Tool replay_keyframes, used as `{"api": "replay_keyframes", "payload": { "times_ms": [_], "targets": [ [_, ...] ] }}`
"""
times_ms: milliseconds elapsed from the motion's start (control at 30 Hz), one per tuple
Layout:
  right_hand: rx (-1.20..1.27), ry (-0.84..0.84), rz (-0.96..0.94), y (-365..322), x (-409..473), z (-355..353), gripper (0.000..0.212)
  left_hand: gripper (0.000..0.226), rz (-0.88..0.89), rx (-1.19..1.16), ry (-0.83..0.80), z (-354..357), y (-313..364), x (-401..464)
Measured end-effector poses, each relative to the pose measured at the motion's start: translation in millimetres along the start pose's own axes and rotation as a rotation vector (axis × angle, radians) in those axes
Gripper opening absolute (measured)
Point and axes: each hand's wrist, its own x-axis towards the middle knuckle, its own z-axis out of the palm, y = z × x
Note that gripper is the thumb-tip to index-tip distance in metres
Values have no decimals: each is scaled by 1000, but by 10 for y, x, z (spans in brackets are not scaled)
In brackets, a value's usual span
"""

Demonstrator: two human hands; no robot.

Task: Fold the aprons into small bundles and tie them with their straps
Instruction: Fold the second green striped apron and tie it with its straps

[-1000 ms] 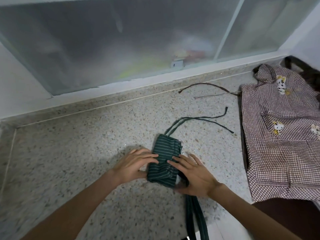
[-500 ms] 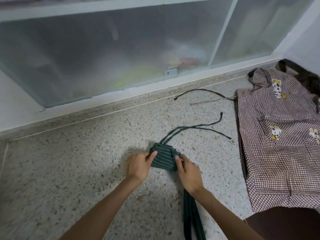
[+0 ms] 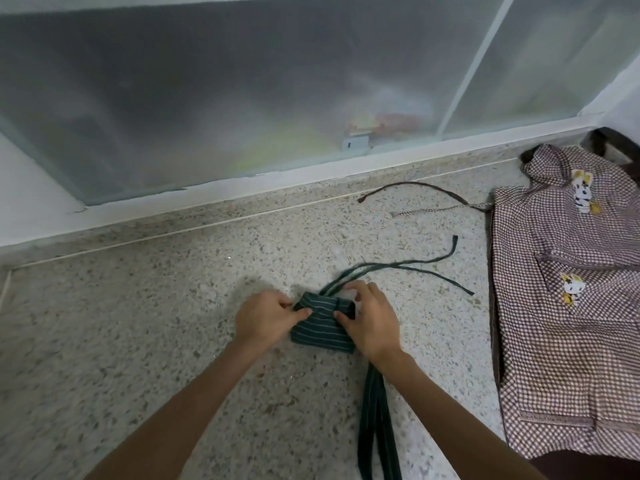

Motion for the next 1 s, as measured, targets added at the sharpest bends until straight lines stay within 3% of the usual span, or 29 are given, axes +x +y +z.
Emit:
{"api": "replay_keyframes", "payload": {
  "times_ms": [67, 133, 267, 367, 433, 533, 633, 767, 900, 1000],
  "targets": [
    [3, -44, -63, -41, 26, -12, 40, 32, -52, -12, -147, -74, 79, 114],
    [49, -81, -82, -56, 11, 19, 29, 47, -116, -39, -287, -122, 196, 215],
    [151, -45, -30, 7, -120, 97, 17, 65, -230, -73, -478, -170, 238, 346],
    [153, -42, -12, 26, -167, 131, 11, 84, -329, -183, -522, -142, 96, 377],
    [172, -75, -20, 30, -176, 125, 10, 77, -349, -254, -538, -122, 80, 321],
    [97, -180, -86, 56, -176, 34, 15, 40, -224, -295, -579, -71, 96, 181],
    [26, -326, -225, 101, -98, -182, 34, 25, -107, -335, -545, -45, 62, 31],
    [188, -410, -396, 7, 337, -550, 36, 27, 157, -359, -543, -110, 74, -68],
    [-351, -847, -430, -180, 704, -606, 45, 32, 279, -338, -547, -217, 165, -117],
    [-371, -1067, -407, -261, 761, -556, 31, 31, 352, -274, -565, -311, 170, -166]
  ]
}}
